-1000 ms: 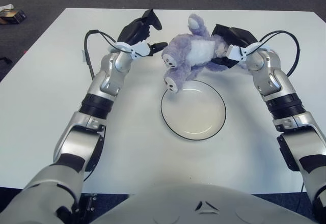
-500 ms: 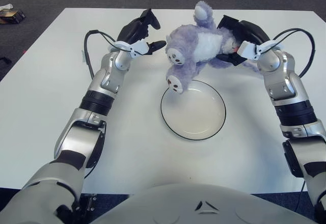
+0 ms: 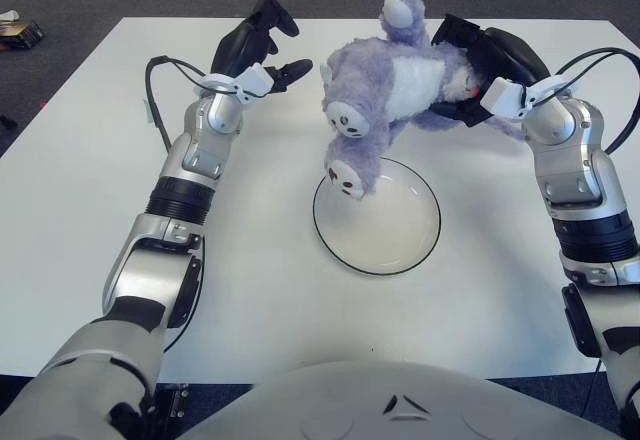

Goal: Put the doll into the plate.

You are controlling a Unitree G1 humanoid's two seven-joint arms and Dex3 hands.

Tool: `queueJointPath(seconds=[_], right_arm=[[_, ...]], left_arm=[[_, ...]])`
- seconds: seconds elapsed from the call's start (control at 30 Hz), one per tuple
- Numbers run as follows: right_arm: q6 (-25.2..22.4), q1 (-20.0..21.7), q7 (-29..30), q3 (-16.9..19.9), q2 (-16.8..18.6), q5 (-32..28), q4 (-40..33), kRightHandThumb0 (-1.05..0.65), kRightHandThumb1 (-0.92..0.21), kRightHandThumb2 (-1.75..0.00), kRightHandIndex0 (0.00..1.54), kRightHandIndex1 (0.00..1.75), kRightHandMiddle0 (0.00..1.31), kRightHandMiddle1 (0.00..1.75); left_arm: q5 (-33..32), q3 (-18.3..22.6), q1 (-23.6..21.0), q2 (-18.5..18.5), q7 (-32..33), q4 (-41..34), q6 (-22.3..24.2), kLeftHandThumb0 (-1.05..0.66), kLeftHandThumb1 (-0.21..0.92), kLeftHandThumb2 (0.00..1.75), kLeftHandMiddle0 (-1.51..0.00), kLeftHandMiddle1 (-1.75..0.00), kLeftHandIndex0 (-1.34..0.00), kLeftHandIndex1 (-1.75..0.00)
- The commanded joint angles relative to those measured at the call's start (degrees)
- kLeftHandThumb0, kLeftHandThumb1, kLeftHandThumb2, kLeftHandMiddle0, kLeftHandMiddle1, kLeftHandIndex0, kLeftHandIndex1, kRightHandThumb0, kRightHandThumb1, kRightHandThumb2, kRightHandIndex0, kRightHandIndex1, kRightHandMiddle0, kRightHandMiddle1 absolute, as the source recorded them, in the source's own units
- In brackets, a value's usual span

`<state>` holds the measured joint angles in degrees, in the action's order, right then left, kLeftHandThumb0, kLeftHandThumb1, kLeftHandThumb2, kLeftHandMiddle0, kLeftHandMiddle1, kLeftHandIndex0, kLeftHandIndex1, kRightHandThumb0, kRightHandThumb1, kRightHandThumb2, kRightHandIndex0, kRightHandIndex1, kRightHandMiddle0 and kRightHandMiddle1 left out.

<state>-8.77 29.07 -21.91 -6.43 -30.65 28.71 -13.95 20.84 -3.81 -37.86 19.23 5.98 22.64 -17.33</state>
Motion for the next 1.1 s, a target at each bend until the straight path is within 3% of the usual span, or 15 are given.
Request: queueJointPath(seconds=[0.0, 0.27, 0.37, 0.47, 0.77, 0.83, 1.07], right_arm=[[-0.8, -1.2, -0.4, 1.0, -0.6, 0.1, -2.9, 0.00, -0.34, -1.27, 0.62, 1.67, 0.38, 1.75], [-1.4, -1.9, -0.7, 1.1, -0.6, 0.2, -4.4, 0.00, -0.34, -1.27, 0.62, 1.67, 0.38, 1.75], [-0.7, -4.9, -1.1, 1.3, -1.2, 0.5, -8.0, 0.00, -0.34, -1.27, 0.61, 1.66, 0.38, 1.75], [-0.2, -5.5, -1.1, 1.3, -1.4, 0.3, -8.5, 0.00, -0.34, -1.27, 0.61, 1.66, 0.39, 1.75], [0.4, -5.8, -1.2, 1.4, -1.4, 0.2, -8.5, 0.00, -0.34, -1.26, 0.61, 1.66, 0.39, 1.75], [2.3, -6.4, -1.2, 1.4, -1.6, -1.0, -8.3, 0.00, -0.34, -1.26, 0.61, 1.65, 0.39, 1.75], [2.9, -7.1, -3.4, 1.3, -2.4, -2.2, -8.9, 0.00, -0.35, -1.26, 0.60, 1.66, 0.39, 1.75]], left_arm=[[-1.6, 1.4, 1.7, 0.3, 1.2, -1.1, -3.7, -0.01, 0.80, 0.53, -0.45, -1.57, -0.34, -1.41], [-2.1, 2.2, 2.6, 0.2, 0.9, -2.2, -5.9, 0.00, 0.75, 0.61, -0.48, -1.59, -0.35, -1.41], [-6.4, 3.8, 7.3, 0.5, -1.4, -13.4, -9.7, -0.01, 0.72, 0.64, -0.49, -1.59, -0.37, -1.41], [-7.6, 4.2, 8.2, 0.5, -2.3, -15.9, -9.9, -0.01, 0.70, 0.67, -0.50, -1.59, -0.38, -1.40], [-8.0, 4.8, 8.7, 0.1, -3.4, -17.2, -9.4, -0.01, 0.71, 0.64, -0.50, -1.59, -0.40, -1.36], [-7.1, 5.1, 8.7, 0.4, -2.9, -17.8, -9.7, -0.01, 0.73, 0.62, -0.50, -1.59, -0.40, -1.36], [-5.9, 5.7, 8.5, 0.5, -2.7, -18.2, -9.4, -0.01, 0.81, 0.44, -0.51, -1.54, -0.44, -1.26]])
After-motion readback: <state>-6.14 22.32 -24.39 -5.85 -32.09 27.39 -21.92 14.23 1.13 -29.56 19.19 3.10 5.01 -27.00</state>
